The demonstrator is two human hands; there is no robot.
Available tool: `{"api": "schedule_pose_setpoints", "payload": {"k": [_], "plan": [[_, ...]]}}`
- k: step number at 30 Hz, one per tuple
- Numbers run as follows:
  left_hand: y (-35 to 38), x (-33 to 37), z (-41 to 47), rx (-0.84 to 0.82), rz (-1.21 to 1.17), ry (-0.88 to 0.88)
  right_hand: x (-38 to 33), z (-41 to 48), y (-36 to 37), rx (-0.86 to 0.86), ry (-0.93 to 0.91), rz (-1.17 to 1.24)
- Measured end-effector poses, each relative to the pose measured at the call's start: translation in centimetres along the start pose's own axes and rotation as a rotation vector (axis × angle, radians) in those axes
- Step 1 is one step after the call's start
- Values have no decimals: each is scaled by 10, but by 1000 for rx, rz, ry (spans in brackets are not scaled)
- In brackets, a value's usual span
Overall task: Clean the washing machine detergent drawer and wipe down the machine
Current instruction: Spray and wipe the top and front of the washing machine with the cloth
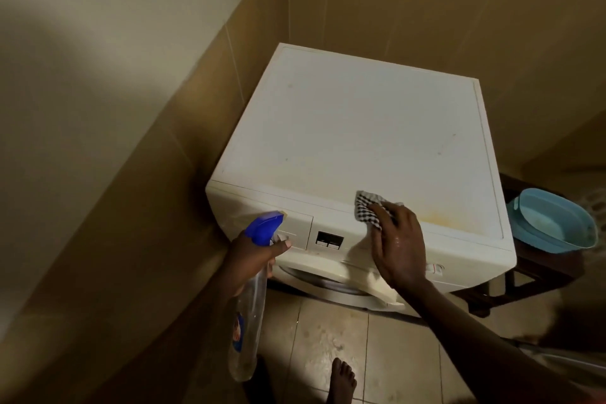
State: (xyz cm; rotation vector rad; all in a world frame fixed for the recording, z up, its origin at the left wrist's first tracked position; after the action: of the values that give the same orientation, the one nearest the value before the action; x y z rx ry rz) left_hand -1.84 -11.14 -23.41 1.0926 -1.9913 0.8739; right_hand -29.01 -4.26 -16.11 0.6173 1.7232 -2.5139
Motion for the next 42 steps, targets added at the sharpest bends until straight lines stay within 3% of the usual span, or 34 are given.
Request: {"api": "schedule_pose_setpoints", "payload": {"k": [3,9,15,19,21,30,36,42], "plan": [[-17,-4,-4,20,-3,-23,-30,8,12,16,44,-33],[-46,-16,-24,175,-90,15,-135,32,62,-83,-108,-2],[-76,-30,-19,218,-68,-10,-128,26,58,-90,-207,-1],[-95,-38,-20,250,-65,-26,-121,16,60,-13,-97,23],[-104,-44,-20,255,-60,-41,-138,17,70,2,-51,39],[-124,-50,-21,237,-30,53,-248,66,116,-144,-221,70],[-128,-64,-24,275,-39,43,-200,68,90,-230,-264,136],[-117,-60,-34,303,-37,58,-93,25,42,-21,-100,-7]]}}
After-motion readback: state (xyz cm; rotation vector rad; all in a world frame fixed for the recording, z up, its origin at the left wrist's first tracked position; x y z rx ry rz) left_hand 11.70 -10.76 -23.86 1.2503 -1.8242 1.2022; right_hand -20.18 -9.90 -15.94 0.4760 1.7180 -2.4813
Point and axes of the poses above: each hand's wrist, its own z-axis towards the middle knuckle, its own y-axis out of the palm, x = y × z, the point moved 9 cm from there along z, towards the middle knuckle, and after that the axes turned 4 degrees about y, right-handed, at the moved point
